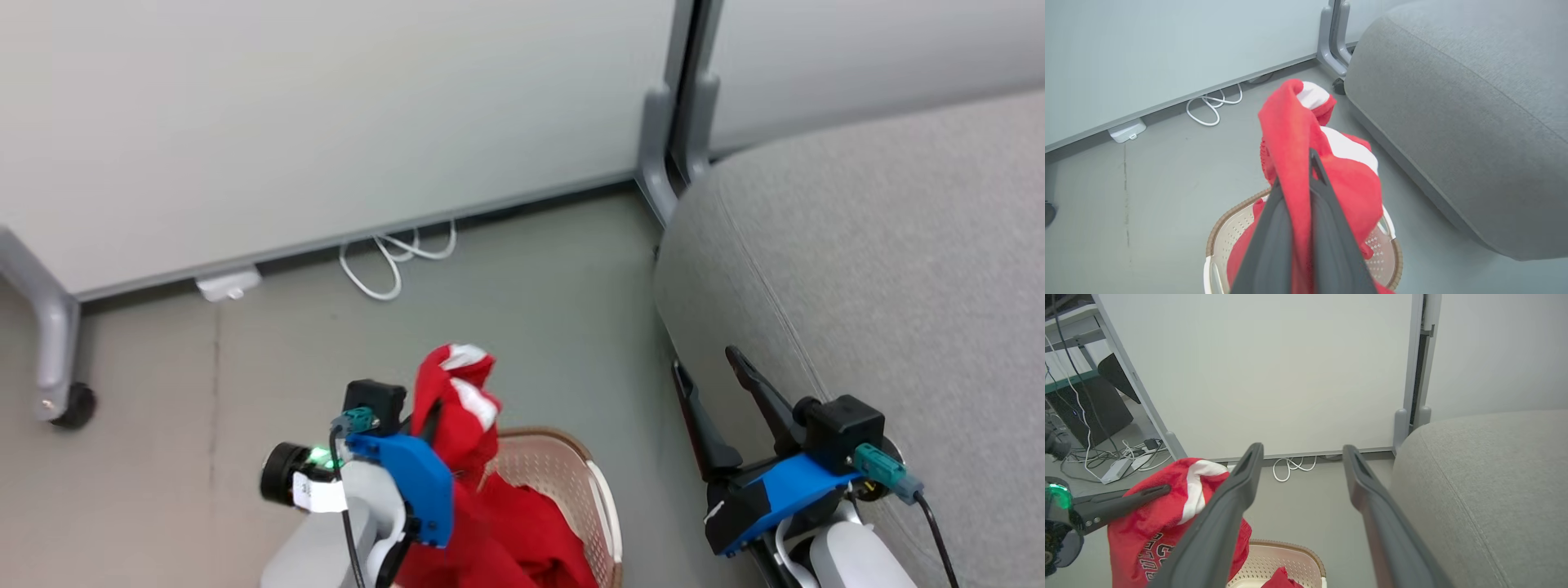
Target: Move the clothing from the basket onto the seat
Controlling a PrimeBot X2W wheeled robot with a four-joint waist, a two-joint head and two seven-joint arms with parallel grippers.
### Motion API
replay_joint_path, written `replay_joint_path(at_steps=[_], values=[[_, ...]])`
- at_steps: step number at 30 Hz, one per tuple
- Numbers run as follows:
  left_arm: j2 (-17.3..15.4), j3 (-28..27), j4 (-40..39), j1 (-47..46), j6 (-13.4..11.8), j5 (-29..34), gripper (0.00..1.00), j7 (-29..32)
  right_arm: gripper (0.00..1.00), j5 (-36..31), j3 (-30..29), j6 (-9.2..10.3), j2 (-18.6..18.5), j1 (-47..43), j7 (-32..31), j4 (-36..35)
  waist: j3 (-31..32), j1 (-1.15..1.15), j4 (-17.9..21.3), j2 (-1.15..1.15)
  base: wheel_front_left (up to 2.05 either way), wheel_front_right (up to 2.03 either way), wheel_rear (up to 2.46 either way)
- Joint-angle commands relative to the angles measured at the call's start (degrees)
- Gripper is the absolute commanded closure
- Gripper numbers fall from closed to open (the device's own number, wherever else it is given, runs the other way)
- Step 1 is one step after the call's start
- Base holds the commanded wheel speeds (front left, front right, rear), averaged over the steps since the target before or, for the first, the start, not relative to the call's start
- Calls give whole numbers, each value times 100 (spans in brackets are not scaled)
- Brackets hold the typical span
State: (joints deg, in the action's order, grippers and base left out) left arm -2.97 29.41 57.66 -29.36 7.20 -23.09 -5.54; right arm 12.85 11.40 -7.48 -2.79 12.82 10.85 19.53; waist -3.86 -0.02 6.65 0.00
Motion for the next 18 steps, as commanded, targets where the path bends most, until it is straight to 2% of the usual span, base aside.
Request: replay_joint_path(at_steps=[1,18], values=[[9,157,-224,26,31,-156,100,32,0,23,0,-3,-20,-133,-42,-60,374,2,-302,0,0,0,0],[9,1395,-1707,-860,-305,-1278,100,278,0,15,-23,-3,-19,-441,-315,-399,592,2,-491,0,0,0,0]])
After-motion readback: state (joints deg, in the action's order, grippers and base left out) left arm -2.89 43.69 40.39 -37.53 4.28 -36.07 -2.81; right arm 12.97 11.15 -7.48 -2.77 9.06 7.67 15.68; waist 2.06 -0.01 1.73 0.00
